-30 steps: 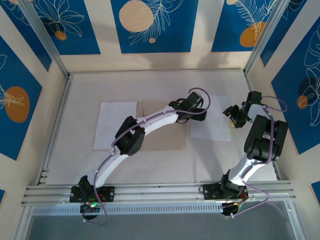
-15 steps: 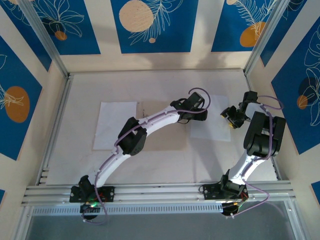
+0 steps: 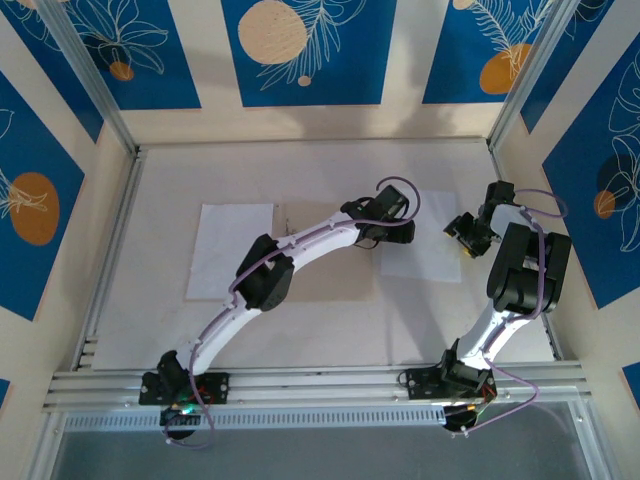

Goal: Put the files into the folder

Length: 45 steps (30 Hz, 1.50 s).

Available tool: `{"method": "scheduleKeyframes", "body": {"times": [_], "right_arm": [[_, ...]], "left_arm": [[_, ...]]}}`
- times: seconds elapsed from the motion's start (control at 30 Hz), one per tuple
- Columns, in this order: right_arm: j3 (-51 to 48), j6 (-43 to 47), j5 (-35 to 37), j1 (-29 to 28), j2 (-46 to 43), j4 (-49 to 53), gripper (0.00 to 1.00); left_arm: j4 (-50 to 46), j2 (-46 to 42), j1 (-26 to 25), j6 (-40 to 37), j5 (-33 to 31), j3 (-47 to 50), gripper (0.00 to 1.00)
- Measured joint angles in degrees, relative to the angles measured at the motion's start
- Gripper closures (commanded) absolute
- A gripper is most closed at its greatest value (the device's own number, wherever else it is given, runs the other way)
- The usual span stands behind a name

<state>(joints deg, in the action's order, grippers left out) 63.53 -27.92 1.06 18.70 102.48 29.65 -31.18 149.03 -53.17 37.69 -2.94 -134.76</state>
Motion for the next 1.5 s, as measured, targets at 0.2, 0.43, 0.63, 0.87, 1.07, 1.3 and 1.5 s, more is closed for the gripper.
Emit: {"method": "scheduleKeyframes", "body": {"times": [0.2, 0.43, 0.63, 0.87, 1.07, 1.3, 1.5], "right_arm": [[0.0, -0.2, -3.0, 0.0, 0.1, -0.8, 0.42], [0.3, -0.4, -5.9, -0.2, 2.3, -0.9, 0.42], [0.6, -0.6, -7.1, -0.2, 2.6, -0.9, 0.43], [0.6, -0.7, -11.3, -0.5, 3.3, -0.9, 0.44], [0.6, -0.7, -14.6, -0.7, 3.5, -0.9, 0.44], [0.4, -1.3, -18.4, -0.8, 3.5, -1.9, 0.45], [0.2, -1.9, -20.4, -0.9, 3.5, -2.2, 0.45]], "left_arm": [[-0.3, 1.2, 0.0, 1.0, 1.0, 0.0, 0.19], [-0.8, 1.2, 0.0, 1.9, 1.5, -0.4, 0.19], [-0.9, 1.2, 0.1, 2.6, 2.0, -0.5, 0.19], [-1.0, 1.2, 0.2, 2.9, 3.0, -0.7, 0.15], [-0.8, 1.2, 0.2, 2.9, 4.2, -0.9, 0.04], [-0.8, 1.2, 0.2, 3.0, 4.9, -0.9, 0.03], [-0.8, 1.2, 0.2, 3.0, 5.1, -0.9, 0.03]]}}
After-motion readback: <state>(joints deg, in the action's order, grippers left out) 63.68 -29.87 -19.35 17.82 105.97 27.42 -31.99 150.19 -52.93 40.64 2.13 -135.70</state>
